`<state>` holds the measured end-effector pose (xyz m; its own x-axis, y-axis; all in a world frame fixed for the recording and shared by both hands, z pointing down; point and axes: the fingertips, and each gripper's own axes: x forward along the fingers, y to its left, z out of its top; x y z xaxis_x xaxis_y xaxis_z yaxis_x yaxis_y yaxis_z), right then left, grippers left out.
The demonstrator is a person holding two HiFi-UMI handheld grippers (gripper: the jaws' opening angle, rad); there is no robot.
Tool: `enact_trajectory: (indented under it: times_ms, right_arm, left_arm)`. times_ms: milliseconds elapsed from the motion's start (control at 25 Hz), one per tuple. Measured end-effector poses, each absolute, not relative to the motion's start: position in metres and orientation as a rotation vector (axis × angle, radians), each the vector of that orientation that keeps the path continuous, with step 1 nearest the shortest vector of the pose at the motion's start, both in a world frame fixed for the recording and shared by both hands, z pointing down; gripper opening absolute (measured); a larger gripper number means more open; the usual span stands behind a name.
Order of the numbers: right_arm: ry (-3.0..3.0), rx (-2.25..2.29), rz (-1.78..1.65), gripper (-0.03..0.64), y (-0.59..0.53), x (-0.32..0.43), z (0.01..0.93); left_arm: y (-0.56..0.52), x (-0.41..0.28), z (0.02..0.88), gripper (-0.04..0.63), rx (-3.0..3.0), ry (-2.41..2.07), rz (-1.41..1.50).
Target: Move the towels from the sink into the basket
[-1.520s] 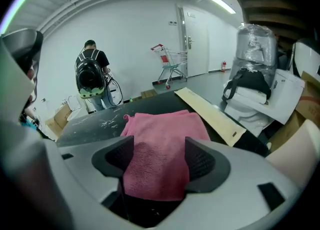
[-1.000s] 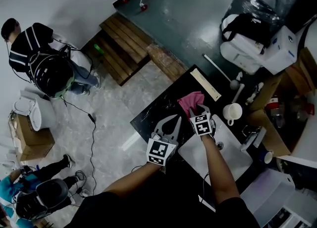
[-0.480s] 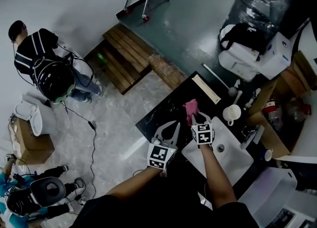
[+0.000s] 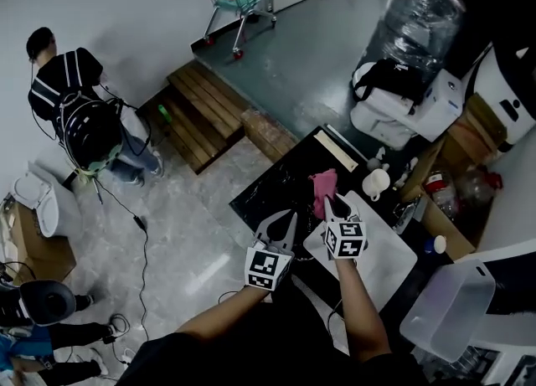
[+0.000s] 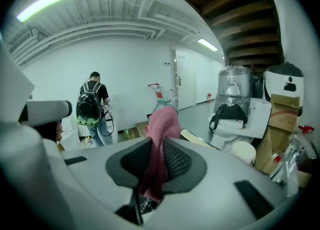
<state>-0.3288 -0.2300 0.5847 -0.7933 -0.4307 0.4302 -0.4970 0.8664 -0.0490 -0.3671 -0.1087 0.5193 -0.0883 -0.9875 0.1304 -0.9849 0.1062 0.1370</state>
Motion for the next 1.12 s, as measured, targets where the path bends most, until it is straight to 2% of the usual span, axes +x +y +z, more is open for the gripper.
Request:
enact_trajectory:
  times_ms: [280, 440, 720, 1120]
  right_arm:
    - [-2.676, 0.806, 0.217, 0.08, -0.153, -0.275, 0.537]
    - [-2.696, 0.86, 0.316, 0.08, -0.109, -0.245, 0.535]
    - [-2.674, 0.942, 0.24, 0.08, -0.061, -0.186, 0.524]
    - [-2.732, 1.037, 0.242, 0.08, -0.04, -0.058, 0.489]
  left_arm:
    - [-0.049, -0.319, 0.521, 0.012, 2.038, -2.13, -0.084]
    - [-0.024, -0.296, 0.514, 0.012, 2.101, -2.139, -0.084]
    - [-0.005, -0.246, 0.497, 0.012, 2.201, -2.122, -0.1]
    - [0.004, -0.124, 0.479, 0.012, 2.253, -2.069, -0.105]
